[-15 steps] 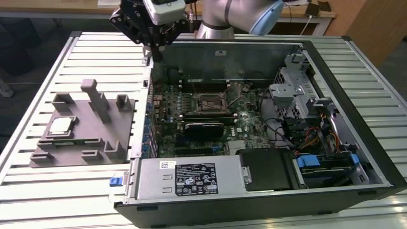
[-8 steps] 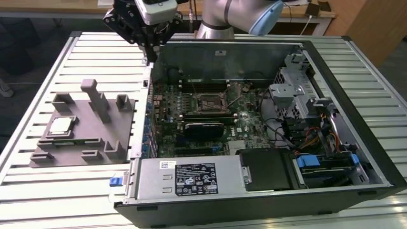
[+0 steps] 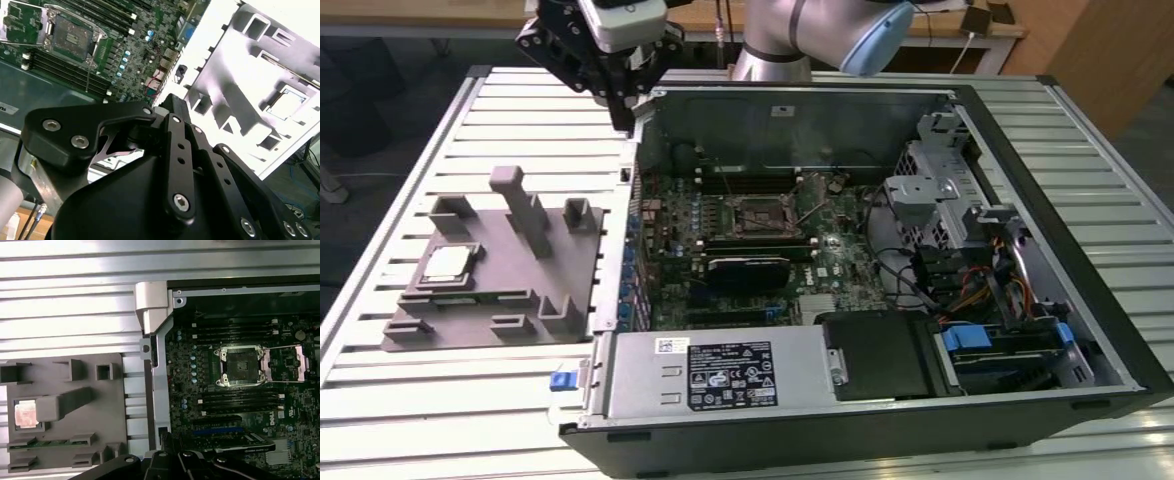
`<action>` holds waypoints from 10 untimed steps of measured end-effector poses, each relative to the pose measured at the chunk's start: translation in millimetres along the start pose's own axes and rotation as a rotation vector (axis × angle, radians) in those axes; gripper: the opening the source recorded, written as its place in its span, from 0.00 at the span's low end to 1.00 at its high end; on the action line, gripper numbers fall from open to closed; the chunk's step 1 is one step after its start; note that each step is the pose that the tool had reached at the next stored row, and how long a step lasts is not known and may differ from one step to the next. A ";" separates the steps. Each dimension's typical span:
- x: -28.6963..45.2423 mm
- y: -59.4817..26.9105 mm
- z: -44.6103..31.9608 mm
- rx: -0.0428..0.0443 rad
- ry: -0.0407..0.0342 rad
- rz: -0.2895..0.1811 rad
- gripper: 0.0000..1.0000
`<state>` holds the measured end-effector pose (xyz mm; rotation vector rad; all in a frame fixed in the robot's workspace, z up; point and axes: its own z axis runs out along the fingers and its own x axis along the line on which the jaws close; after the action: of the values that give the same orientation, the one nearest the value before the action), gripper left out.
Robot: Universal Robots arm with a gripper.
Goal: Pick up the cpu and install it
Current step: 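Reach for the cpu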
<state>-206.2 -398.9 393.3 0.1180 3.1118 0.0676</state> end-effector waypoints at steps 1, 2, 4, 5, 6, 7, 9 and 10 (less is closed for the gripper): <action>2.2 -0.2 -0.1 0.0000 -0.0001 0.000 0.11; 4.1 -0.3 -0.1 0.0000 -0.0002 0.000 0.11; 8.4 -0.7 -0.2 0.0000 -0.0003 0.000 0.11; 10.3 -0.8 -0.2 -0.0001 -0.0004 0.000 0.11; 12.2 -1.0 -0.3 -0.0001 -0.0004 0.000 0.11; 14.4 -1.1 -0.3 -0.0001 -0.0005 0.000 0.11; 18.9 -1.4 -0.4 -0.0001 -0.0007 0.000 0.11; 21.0 -1.6 -0.5 -0.0001 -0.0007 0.000 0.11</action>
<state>-227.2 -398.9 393.2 0.1181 3.1110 0.0677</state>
